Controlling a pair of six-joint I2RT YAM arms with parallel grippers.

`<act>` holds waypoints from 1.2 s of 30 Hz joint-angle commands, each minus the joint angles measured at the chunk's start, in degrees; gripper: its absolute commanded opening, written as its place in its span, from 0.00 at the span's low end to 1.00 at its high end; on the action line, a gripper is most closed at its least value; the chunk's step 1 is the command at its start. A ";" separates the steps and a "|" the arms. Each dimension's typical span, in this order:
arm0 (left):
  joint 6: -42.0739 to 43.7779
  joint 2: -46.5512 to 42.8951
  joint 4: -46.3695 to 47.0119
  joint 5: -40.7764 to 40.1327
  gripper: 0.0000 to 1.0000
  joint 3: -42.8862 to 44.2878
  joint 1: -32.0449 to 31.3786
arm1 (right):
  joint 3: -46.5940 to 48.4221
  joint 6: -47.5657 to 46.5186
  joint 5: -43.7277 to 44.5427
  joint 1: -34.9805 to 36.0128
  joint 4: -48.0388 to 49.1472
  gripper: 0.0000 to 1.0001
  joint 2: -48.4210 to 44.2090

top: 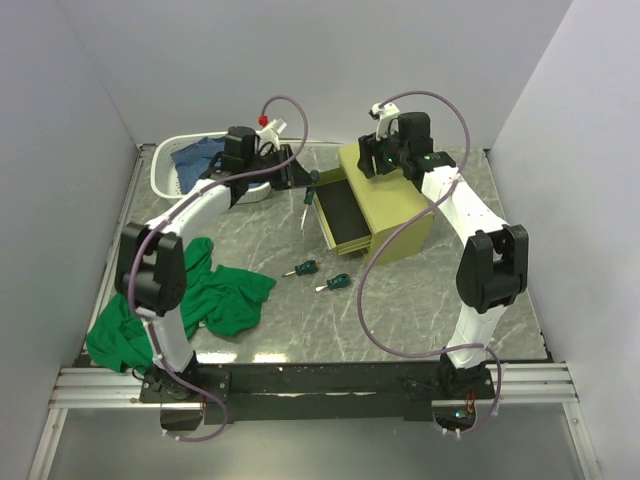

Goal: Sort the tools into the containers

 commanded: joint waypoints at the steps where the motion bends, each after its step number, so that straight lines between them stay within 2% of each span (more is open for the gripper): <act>1: -10.24 4.88 12.74 8.71 0.01 3.05 -0.37 | -3.98 -0.41 4.91 -1.45 -11.33 0.70 1.87; 6: -17.53 10.34 20.04 11.43 0.01 5.33 -1.69 | -5.38 -0.77 5.26 -1.36 -11.16 0.70 0.73; 11: -27.46 12.36 30.75 12.58 0.01 2.71 -2.13 | -6.88 -1.20 5.61 -1.28 -10.89 0.70 -0.15; 14: -29.76 12.89 30.34 11.00 0.01 1.91 -2.13 | -7.32 -1.21 5.70 -1.28 -10.81 0.70 -0.51; 16: -30.37 13.15 29.45 9.77 0.25 2.17 -2.13 | -7.58 -1.29 5.88 -1.19 -10.89 0.70 -0.77; 18: -30.73 13.33 29.01 8.98 0.41 2.35 -2.22 | -7.67 -1.29 5.97 -1.10 -10.81 0.70 -0.86; 19: -30.20 13.24 28.40 8.80 0.54 2.44 -2.22 | -7.76 -1.29 5.97 -1.10 -10.81 0.70 -0.77; 21: -29.24 12.89 26.82 8.36 0.67 2.79 -2.22 | -7.76 -1.38 6.14 -0.93 -10.72 0.70 -0.95; 24: -28.18 12.10 26.99 9.41 0.79 2.88 -2.22 | -7.84 -1.38 6.32 -0.75 -10.72 0.70 -1.12; 30: -18.18 3.85 18.31 6.26 0.79 1.22 -0.03 | -7.84 -1.38 6.32 -0.66 -10.63 0.70 -1.30; 33: -2.12 -3.18 4.01 4.76 0.79 -0.19 0.33 | -8.02 -1.82 6.49 -0.57 -10.54 0.70 -1.47; 34: 6.45 -7.28 1.26 3.54 0.79 -1.94 0.24 | -8.11 -1.91 6.58 -0.57 -10.46 0.71 -1.56; 36: 13.88 -11.78 -1.04 3.09 0.78 -10.80 0.24 | -8.20 -2.00 6.67 -0.57 -10.28 0.71 -1.56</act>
